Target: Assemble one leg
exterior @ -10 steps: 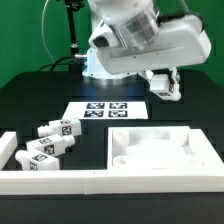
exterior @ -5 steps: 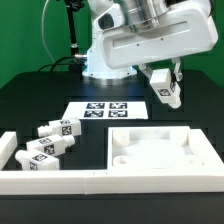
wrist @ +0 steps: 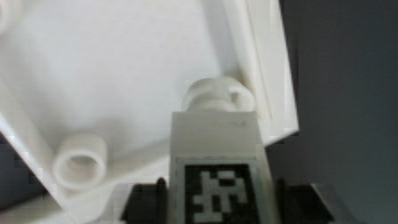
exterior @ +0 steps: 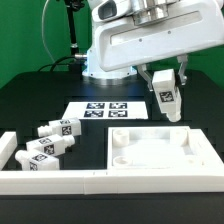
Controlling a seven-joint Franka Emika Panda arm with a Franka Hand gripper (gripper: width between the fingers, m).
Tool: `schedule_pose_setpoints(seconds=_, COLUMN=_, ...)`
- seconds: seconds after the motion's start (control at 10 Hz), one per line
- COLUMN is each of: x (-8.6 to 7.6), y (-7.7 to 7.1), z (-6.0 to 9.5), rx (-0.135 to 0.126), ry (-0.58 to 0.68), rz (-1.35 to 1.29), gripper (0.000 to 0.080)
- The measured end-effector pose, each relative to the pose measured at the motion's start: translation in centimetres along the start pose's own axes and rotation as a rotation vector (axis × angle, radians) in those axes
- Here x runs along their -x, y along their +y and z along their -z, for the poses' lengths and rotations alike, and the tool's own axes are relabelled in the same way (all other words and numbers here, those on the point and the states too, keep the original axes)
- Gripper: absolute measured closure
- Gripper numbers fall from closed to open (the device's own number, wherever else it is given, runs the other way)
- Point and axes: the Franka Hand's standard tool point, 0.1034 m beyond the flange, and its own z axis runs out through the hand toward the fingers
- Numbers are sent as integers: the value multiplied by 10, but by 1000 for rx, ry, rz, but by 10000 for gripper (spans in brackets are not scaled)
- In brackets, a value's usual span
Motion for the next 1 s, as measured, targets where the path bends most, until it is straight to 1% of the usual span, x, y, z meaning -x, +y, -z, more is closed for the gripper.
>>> schedule_pose_setpoints(seconds=0.1, x=7, y=-1, z=-2, rx=-5, ry=52, rz=12, gripper=514)
schedule_pose_setpoints(seconds=0.3, x=5, y=-7, z=-3, rx=-27, ry=166, rz=40, gripper=514)
schedule_pose_setpoints(seconds=0.4, x=4, y=-8, z=-8, rx=-14, ry=148, rz=108, gripper=514)
schedule_pose_setpoints(seconds=0.5, x=-2, y=-17, z=-8, rx=-8, ry=153, rz=188, gripper=514)
schedule_pose_setpoints(seconds=0.6, x=-1, y=-22, z=-11, rx=6, ry=159, rz=279, gripper=514)
schedule_pose_setpoints(seconds=0.7, x=-4, y=-10, z=-16, rx=32, ry=161, rz=373, gripper=514)
schedule_pose_setpoints(seconds=0.8, x=-15, y=8, z=-16, rx=46, ry=165, rz=392, gripper=514)
schedule_pose_setpoints(seconds=0.9, x=-14, y=5, z=-15, rx=33, ry=164, rz=359, gripper=514)
schedule_pose_setpoints(seconds=1.0, x=-12, y=2, z=-16, rx=31, ry=162, rz=368, gripper=514)
